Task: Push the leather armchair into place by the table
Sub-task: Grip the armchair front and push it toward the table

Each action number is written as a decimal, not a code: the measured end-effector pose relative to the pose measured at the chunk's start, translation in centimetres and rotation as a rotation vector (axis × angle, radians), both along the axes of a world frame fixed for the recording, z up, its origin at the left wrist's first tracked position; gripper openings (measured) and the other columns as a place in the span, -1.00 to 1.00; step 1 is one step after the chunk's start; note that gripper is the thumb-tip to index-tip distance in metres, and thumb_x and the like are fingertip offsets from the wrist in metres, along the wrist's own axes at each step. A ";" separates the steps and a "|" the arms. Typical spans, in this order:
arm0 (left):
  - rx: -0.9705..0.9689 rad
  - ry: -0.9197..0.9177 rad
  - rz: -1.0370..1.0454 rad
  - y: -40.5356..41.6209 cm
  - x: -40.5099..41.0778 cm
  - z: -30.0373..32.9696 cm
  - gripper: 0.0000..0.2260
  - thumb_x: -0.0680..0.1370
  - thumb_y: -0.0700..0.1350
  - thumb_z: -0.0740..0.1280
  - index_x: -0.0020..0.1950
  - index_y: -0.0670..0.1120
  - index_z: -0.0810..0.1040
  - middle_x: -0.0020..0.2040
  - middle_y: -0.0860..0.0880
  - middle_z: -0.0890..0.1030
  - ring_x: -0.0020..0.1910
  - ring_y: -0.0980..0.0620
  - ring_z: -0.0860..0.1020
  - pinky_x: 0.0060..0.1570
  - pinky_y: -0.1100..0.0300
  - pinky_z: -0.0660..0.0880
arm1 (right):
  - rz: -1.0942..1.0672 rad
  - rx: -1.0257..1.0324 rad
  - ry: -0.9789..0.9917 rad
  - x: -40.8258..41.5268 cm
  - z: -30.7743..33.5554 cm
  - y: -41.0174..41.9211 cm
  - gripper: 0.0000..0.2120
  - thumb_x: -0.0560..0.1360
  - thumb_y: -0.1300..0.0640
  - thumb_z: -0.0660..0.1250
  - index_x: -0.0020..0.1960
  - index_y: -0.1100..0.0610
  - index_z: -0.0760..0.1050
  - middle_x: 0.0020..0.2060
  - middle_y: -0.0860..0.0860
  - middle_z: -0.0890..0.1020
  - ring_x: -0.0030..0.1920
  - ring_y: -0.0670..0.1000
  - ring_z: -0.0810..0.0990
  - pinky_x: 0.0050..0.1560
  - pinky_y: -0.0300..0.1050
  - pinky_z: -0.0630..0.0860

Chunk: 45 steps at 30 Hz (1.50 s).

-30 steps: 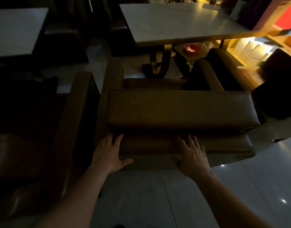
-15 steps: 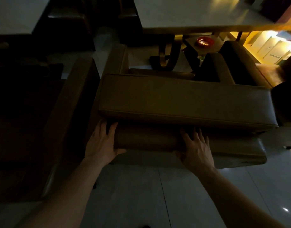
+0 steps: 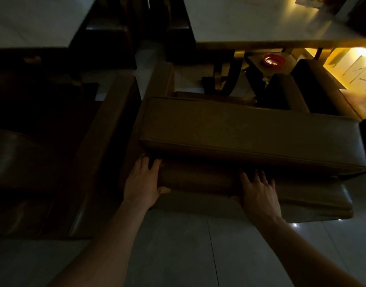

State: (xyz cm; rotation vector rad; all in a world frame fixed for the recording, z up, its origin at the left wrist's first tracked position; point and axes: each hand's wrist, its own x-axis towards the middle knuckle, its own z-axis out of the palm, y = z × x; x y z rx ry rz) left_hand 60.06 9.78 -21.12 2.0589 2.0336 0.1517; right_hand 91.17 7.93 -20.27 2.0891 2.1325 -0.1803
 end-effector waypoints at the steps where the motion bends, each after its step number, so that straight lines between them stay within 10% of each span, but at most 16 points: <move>1: 0.005 -0.002 0.003 -0.5 0.0 -0.1 -0.14 0.35 0.31 0.47 0.52 0.10 0.14 0.50 -0.14 0.21 0.52 -0.15 0.10 0.37 -0.16 0.33 | 0.004 -0.001 0.001 0.1 0.0 -0.3 -0.16 0.48 -0.23 0.34 0.58 -0.03 -0.04 0.52 0.25 0.20 0.53 0.30 0.10 0.47 0.33 0.16; 45: -0.026 -0.023 0.001 -12.5 -2.5 0.0 -0.17 0.41 0.23 0.46 0.55 0.11 0.10 0.57 -0.03 0.13 0.56 -0.12 0.00 0.43 -0.10 0.28 | -0.037 -0.153 0.048 -2.7 1.3 -12.5 -0.18 0.51 -0.34 0.15 0.57 -0.09 -0.19 0.57 0.19 0.03 0.55 0.25 0.00 0.51 0.23 0.11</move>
